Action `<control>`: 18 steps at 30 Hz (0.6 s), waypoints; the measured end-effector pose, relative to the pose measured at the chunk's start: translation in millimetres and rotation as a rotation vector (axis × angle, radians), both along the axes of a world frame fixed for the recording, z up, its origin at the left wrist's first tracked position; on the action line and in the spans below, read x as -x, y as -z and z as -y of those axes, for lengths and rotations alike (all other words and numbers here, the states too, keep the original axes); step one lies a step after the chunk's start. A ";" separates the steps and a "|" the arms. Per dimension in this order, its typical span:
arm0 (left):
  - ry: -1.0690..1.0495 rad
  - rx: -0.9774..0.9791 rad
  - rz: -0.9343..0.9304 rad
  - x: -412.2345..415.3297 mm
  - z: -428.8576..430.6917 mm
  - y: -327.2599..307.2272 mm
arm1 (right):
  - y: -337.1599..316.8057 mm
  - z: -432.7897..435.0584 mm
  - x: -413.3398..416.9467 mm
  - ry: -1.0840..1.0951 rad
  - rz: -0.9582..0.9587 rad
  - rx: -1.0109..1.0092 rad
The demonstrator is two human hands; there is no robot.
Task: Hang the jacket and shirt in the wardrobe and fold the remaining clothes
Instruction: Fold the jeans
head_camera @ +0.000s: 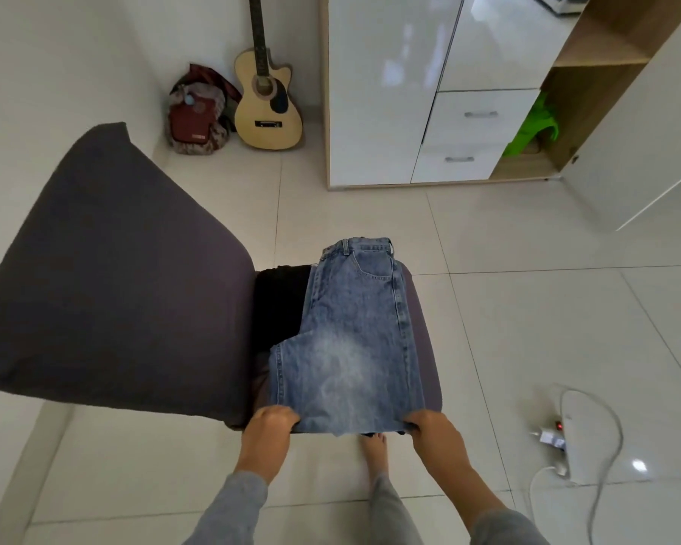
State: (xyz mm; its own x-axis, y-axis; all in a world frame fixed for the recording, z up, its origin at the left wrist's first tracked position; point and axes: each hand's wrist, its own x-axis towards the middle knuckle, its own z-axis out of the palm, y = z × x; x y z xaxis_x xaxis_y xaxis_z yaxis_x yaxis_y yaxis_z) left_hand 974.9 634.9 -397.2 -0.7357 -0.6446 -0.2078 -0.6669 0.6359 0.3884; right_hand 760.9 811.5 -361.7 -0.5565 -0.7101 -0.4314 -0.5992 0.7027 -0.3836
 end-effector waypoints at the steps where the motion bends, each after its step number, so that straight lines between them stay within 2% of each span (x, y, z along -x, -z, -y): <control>1: 0.019 0.003 0.014 -0.2 1.6 0.5 | 1.7 -0.2 0.0 0.000 0.008 -0.004; 5: 0.121 0.068 0.043 9.4 18.3 -19.2 | -3.7 9.4 10.3 -0.004 0.011 -0.015; 8: 0.098 0.082 -0.036 26.5 41.7 -41.0 | -12.7 27.8 31.6 -0.003 -0.005 0.013; 13: 0.037 0.080 -0.181 79.0 95.7 -78.3 | -32.4 78.6 85.9 -0.015 -0.197 0.227; 15: 0.011 0.109 -0.186 103.3 120.3 -88.9 | -41.6 102.6 105.1 0.017 -0.207 0.332; 18: -0.041 0.128 -0.165 146.0 160.7 -93.1 | -43.2 148.3 142.2 0.054 -0.216 0.379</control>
State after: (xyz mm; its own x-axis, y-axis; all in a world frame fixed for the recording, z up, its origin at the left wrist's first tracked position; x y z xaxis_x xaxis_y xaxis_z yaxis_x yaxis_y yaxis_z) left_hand 828.9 474.2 -304.1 -0.7255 -0.6882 -0.0009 -0.6272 0.6607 0.4124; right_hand 618.7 663.2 -318.5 -0.6458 -0.7634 -0.0158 -0.6604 0.5689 -0.4901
